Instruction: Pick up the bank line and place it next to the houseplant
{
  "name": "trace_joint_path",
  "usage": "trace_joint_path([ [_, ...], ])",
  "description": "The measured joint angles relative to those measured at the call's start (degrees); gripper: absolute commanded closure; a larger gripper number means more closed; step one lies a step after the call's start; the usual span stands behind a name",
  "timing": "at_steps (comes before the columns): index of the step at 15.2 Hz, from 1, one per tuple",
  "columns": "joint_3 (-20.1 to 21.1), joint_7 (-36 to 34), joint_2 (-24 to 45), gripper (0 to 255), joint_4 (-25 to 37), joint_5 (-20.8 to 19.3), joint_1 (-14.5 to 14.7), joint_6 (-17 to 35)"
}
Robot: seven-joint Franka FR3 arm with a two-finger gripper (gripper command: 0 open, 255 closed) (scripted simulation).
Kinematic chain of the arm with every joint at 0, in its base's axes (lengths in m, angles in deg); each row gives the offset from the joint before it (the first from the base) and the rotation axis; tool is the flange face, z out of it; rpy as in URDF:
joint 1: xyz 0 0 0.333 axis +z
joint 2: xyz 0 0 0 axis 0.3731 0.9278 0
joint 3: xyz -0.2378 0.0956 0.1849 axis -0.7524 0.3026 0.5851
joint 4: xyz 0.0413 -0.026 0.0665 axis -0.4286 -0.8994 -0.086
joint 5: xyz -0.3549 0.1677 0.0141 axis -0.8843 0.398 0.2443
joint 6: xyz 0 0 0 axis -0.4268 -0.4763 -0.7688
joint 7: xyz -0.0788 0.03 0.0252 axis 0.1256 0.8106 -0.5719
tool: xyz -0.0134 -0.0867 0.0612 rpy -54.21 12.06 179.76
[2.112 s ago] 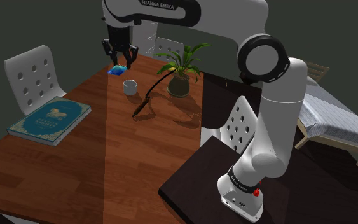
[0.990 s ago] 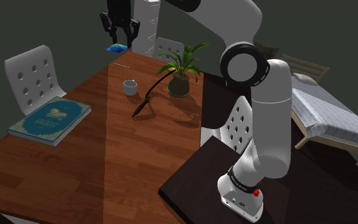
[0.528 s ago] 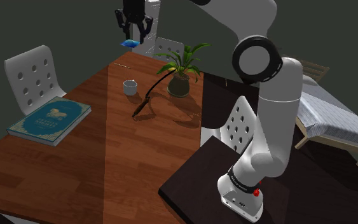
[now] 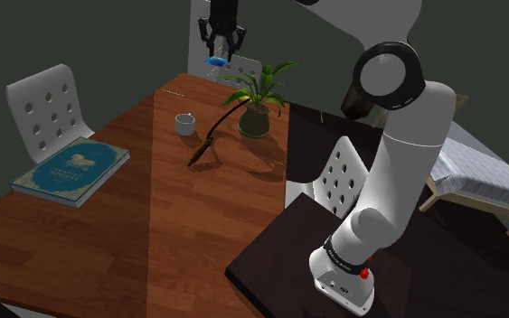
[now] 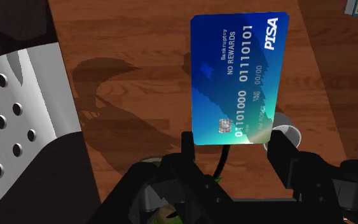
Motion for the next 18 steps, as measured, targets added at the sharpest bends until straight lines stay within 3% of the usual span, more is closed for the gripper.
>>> trace_joint_path([
  [8,-3.52,10.01,-2.56,255,-4.07,1.86,-7.31,3.09],
  [18,-7.86,22.42,0.47,255,0.57,3.66,-15.51,3.15],
])
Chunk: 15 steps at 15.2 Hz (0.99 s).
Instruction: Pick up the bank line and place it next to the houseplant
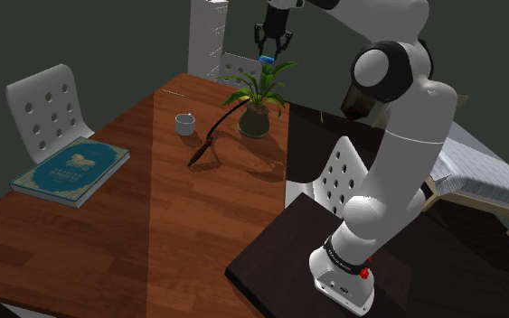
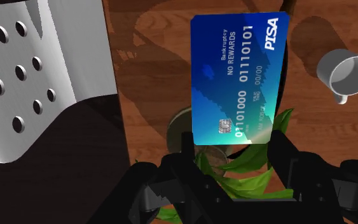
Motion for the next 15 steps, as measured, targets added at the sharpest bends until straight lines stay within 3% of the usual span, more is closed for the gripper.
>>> trace_joint_path([
  [7,-2.64,8.85,7.02,255,9.76,1.55,-6.23,-1.73],
  [10,-3.45,12.3,12.32,255,18.69,2.22,-8.77,-4.97],
  [12,-3.9,14.58,19.31,255,30.34,2.68,-10.42,-9.45],
  [15,-3.87,14.91,16.57,255,23.93,2.75,-11.03,-5.87],
])
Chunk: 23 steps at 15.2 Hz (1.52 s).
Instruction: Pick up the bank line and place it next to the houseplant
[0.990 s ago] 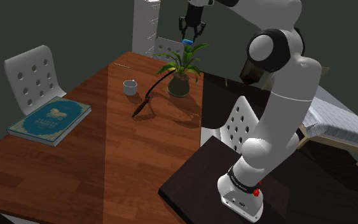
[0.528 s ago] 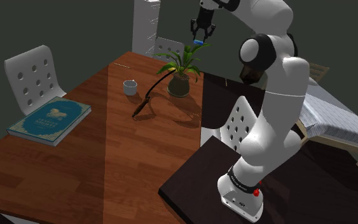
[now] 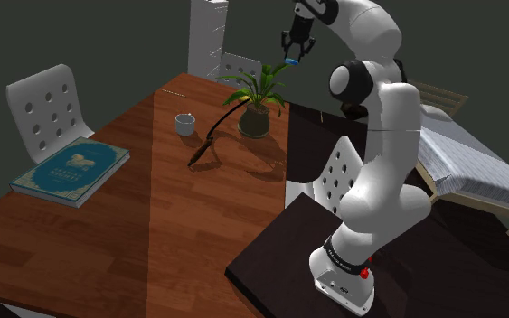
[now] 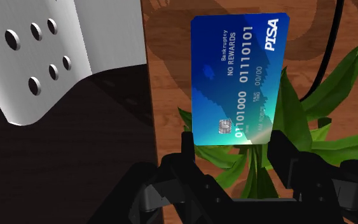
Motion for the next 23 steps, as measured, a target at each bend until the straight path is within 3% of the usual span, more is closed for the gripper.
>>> trace_joint_path([
  [4,0.08,-0.4,-4.31,255,-10.59,-0.01,-0.15,6.33],
  [10,0.13,-0.95,-7.82,255,-20.78,-0.09,-0.19,12.99],
  [23,0.13,-1.86,-10.54,255,-35.02,-0.29,-0.31,24.49],
])
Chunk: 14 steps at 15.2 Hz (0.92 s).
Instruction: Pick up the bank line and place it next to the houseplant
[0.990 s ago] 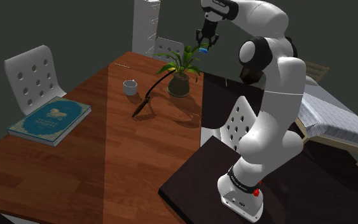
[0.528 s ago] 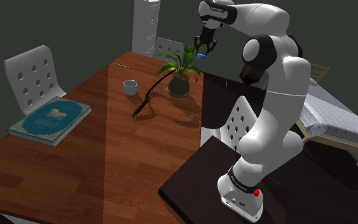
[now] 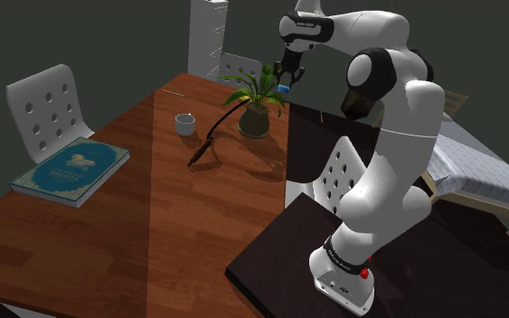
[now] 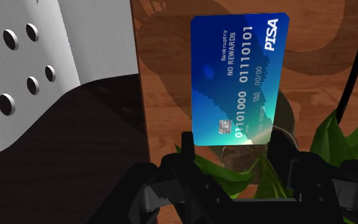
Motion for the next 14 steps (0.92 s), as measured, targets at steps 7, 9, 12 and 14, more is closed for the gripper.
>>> trace_joint_path([
  [7,-0.02,-0.44,0.4,255,-4.74,-0.14,-0.03,5.12],
  [9,-0.02,-0.63,0.3,255,-6.48,-0.2,-0.01,6.75],
  [12,-0.04,-0.79,0.81,255,-8.0,-0.26,-0.04,8.78],
  [14,-0.02,-1.07,1.08,255,-9.21,-0.35,0.05,10.24],
])
